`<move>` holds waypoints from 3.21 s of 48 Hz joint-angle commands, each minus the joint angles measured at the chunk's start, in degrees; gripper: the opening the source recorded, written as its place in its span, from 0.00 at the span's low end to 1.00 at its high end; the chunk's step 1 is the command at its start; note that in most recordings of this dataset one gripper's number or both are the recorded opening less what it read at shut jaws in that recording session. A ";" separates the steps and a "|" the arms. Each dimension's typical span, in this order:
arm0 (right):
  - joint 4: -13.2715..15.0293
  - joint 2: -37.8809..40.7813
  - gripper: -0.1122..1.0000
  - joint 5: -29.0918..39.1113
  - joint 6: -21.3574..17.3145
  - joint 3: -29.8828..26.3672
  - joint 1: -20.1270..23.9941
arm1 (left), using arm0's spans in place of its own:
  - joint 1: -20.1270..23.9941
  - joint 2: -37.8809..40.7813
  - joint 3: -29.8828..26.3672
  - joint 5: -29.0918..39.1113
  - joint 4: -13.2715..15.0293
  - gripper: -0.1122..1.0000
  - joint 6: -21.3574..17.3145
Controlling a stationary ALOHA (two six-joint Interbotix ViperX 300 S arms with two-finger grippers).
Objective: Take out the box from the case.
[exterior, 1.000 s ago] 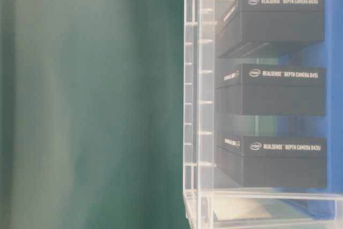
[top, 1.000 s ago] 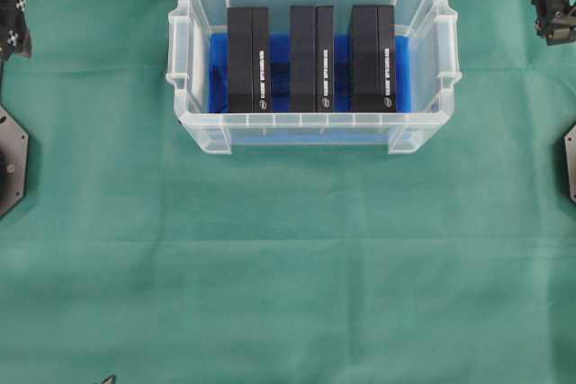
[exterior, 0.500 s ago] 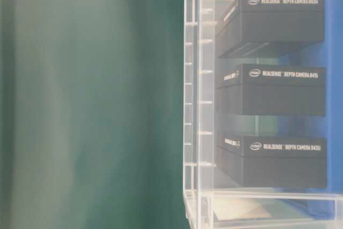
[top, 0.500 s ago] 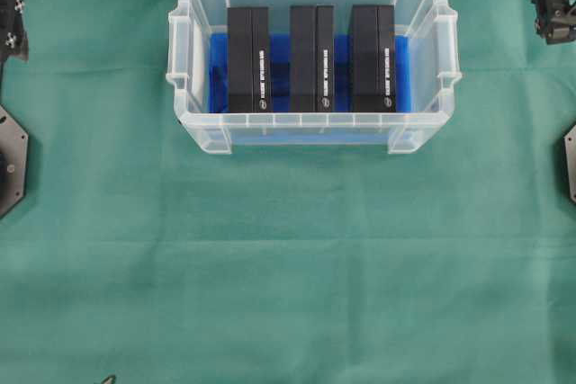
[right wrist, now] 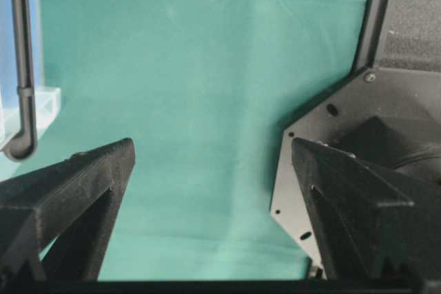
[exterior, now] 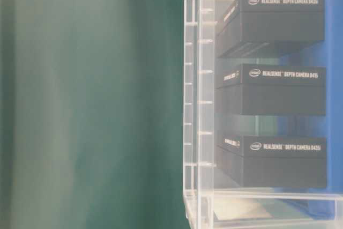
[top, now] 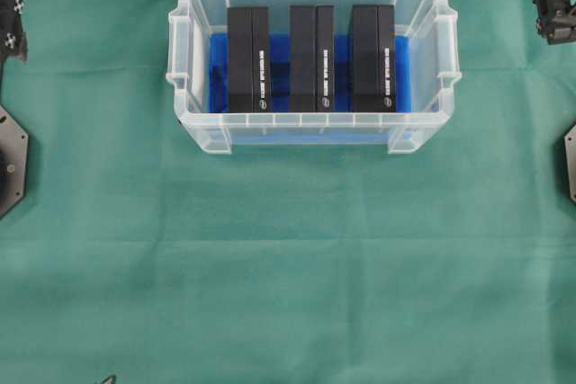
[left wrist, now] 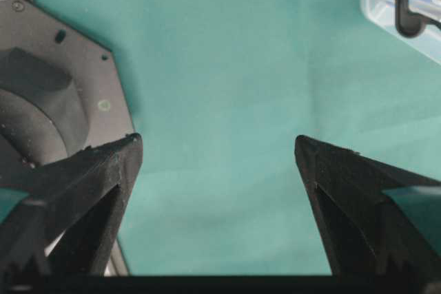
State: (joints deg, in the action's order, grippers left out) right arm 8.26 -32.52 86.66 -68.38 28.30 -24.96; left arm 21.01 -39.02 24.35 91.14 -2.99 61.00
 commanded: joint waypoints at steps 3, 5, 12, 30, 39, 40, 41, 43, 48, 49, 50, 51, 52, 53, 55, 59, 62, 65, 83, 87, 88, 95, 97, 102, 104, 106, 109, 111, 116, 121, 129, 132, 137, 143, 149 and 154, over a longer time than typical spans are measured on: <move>0.26 -0.35 0.95 0.18 0.00 -1.14 -0.09 | 0.26 -0.09 -0.62 -0.09 0.26 0.96 -0.09; 0.26 -0.35 0.95 0.09 0.00 -1.14 -0.18 | 0.26 -0.09 -0.62 0.09 0.44 0.96 -0.09; 0.09 -0.18 0.95 0.09 -0.18 -1.23 -0.18 | 0.26 -0.18 -0.62 1.93 0.35 0.96 -0.18; -0.18 7.21 0.95 -1.49 -1.76 -7.73 0.09 | 0.18 -0.09 -0.62 2.29 0.18 0.96 -0.09; -0.18 14.94 0.95 -3.52 -3.16 -14.33 2.37 | 0.26 -0.09 -0.62 2.11 0.09 0.96 -0.44; -0.18 15.82 0.95 -3.87 -3.34 -15.21 2.72 | 0.26 -0.18 -0.53 2.20 0.09 0.96 -0.44; -0.18 16.79 0.95 -4.13 -3.43 -16.08 2.99 | 0.26 -0.18 -0.62 2.20 0.09 0.96 -0.44; -0.18 18.72 0.95 -4.66 -3.60 -17.93 3.52 | 0.26 -0.18 -0.62 2.20 0.18 0.96 -0.44; -0.18 23.03 0.95 -5.45 -4.39 -22.15 4.92 | 0.26 -0.26 -0.62 2.20 0.09 0.96 -0.62; -0.18 24.35 0.95 -5.54 -4.83 -23.38 5.36 | 0.26 -0.26 -0.62 2.20 0.18 0.96 -0.44; -0.18 25.14 0.95 -5.62 -5.10 -24.17 5.71 | 0.26 -0.35 -0.62 2.11 0.18 0.96 -0.44; -0.18 26.02 0.95 -5.62 -5.45 -24.87 6.06 | 0.26 -0.35 -0.62 2.20 0.09 0.96 -0.44; -0.18 26.81 0.95 -5.71 -5.71 -25.49 6.42 | 0.26 -0.26 -0.62 2.20 0.09 0.96 -0.62; -0.18 27.51 0.95 -5.80 -6.15 -26.10 6.77 | 0.26 -0.26 -0.62 2.20 0.09 0.96 -0.62; -0.18 28.92 0.95 -6.06 -6.68 -27.25 7.38 | 0.26 -0.26 -0.62 2.20 0.18 0.96 -0.62; -0.18 31.90 0.95 -7.38 -7.56 -29.71 8.79 | 0.26 -0.26 -0.62 2.11 0.09 0.96 -0.70; -0.18 33.57 0.95 -8.35 -8.17 -31.38 9.58 | 0.26 -0.26 -0.53 2.11 0.18 0.96 -0.79; -0.18 35.07 0.95 -9.14 -9.05 -32.87 10.20 | 0.26 -0.26 -0.62 2.11 0.09 0.96 -1.14; -0.53 43.33 0.95 -10.11 -9.76 -42.71 11.78 | 0.26 -0.35 -0.62 2.11 0.26 0.96 -1.76; -1.14 44.47 0.95 -10.11 -9.76 -44.12 11.78 | 0.26 -0.53 -0.62 2.11 0.26 0.96 -1.76; -1.23 44.65 0.95 -10.11 -9.76 -44.30 11.78 | 0.26 -0.53 -0.62 2.11 0.26 0.96 -1.76; -1.93 45.26 0.95 -9.76 -9.76 -44.74 11.78 | 0.26 -0.53 -0.62 2.11 0.35 0.96 -1.76; -2.02 45.35 0.95 -9.32 -9.76 -44.74 11.69 | 0.26 -0.53 -0.53 2.20 0.35 0.96 -1.76; -2.11 45.53 0.95 -8.79 -9.76 -44.74 11.78 | 0.26 -0.62 -0.53 2.11 0.35 0.96 -1.76; -2.02 45.53 0.95 -8.79 -9.76 -44.74 11.78 | 0.26 -0.62 -0.53 2.11 0.35 0.96 -1.76; -2.11 45.53 0.95 -8.79 -9.76 -44.74 11.78 | 0.26 -0.62 -0.53 2.20 0.35 0.96 -1.76; -2.11 45.62 0.95 -8.79 -9.76 -44.74 11.78 | 0.26 -0.62 -0.53 2.11 0.26 0.96 -1.76; -2.11 45.70 0.95 -8.79 -9.76 -44.65 11.69 | 0.26 -0.62 -0.35 2.11 0.26 0.96 -1.76; -2.11 45.79 0.95 -8.79 -9.67 -44.74 11.69 | 0.26 -0.62 -0.53 2.11 0.26 0.96 -1.76; -2.29 45.88 0.95 -8.88 -9.67 -44.74 11.69 | 0.26 -0.62 -0.53 2.20 0.35 0.96 -1.76; -2.46 46.05 0.95 -8.79 -9.58 -44.74 11.78 | 0.26 -0.62 -0.53 2.20 0.26 0.96 -1.76; -2.72 46.14 0.95 -8.88 -9.58 -44.65 11.78 | 0.18 -0.62 -0.53 2.20 0.35 0.96 -1.76; -2.72 46.14 0.95 -8.88 -9.49 -44.74 11.69 | 0.26 -0.62 -0.53 2.11 0.35 0.96 -1.76; -2.72 46.23 0.95 -8.79 -9.49 -44.65 11.69 | 0.26 -0.62 -0.53 2.20 0.26 0.96 -1.76; -2.81 46.23 0.95 -8.79 -9.49 -44.65 11.69 | 0.26 -0.62 -0.53 2.20 0.35 0.96 -1.76; -3.52 46.23 0.95 -8.88 -9.40 -44.56 11.60 | 0.26 -0.62 -0.53 2.20 0.35 0.96 -1.76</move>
State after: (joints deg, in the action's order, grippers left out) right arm 5.19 14.68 77.87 -77.96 -15.03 -13.36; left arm 21.09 -39.55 24.61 93.43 -2.64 59.33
